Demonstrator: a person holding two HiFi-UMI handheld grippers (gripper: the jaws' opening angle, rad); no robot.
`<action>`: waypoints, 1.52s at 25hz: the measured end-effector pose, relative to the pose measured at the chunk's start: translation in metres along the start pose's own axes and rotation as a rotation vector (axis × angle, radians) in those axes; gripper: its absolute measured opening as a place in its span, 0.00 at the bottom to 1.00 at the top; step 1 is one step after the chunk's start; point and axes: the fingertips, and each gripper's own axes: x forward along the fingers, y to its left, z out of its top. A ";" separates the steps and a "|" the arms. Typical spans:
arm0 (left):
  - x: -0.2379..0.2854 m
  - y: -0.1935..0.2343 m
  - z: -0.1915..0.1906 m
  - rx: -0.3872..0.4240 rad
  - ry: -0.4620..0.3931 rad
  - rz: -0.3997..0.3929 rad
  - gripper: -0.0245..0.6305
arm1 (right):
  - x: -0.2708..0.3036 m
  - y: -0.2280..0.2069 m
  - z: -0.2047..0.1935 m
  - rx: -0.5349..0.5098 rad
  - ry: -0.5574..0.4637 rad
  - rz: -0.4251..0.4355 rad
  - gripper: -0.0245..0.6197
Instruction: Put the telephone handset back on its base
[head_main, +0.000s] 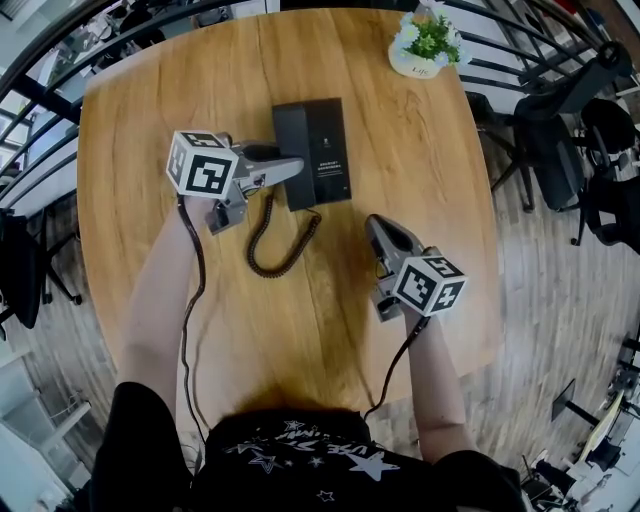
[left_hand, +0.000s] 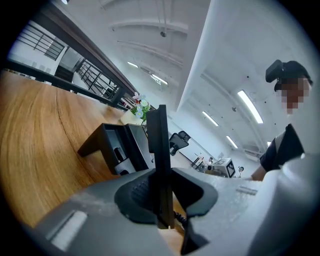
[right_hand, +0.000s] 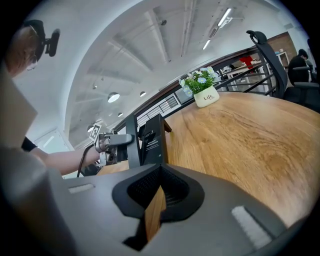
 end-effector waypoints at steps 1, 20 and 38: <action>0.001 0.001 -0.001 -0.003 0.002 0.001 0.18 | 0.000 -0.001 0.000 0.002 0.000 0.000 0.04; 0.002 0.024 -0.007 0.017 0.081 0.112 0.23 | -0.001 -0.009 0.001 0.034 -0.020 0.001 0.04; -0.007 0.025 -0.013 0.027 0.144 0.302 0.40 | -0.005 -0.009 0.001 0.040 -0.024 -0.002 0.04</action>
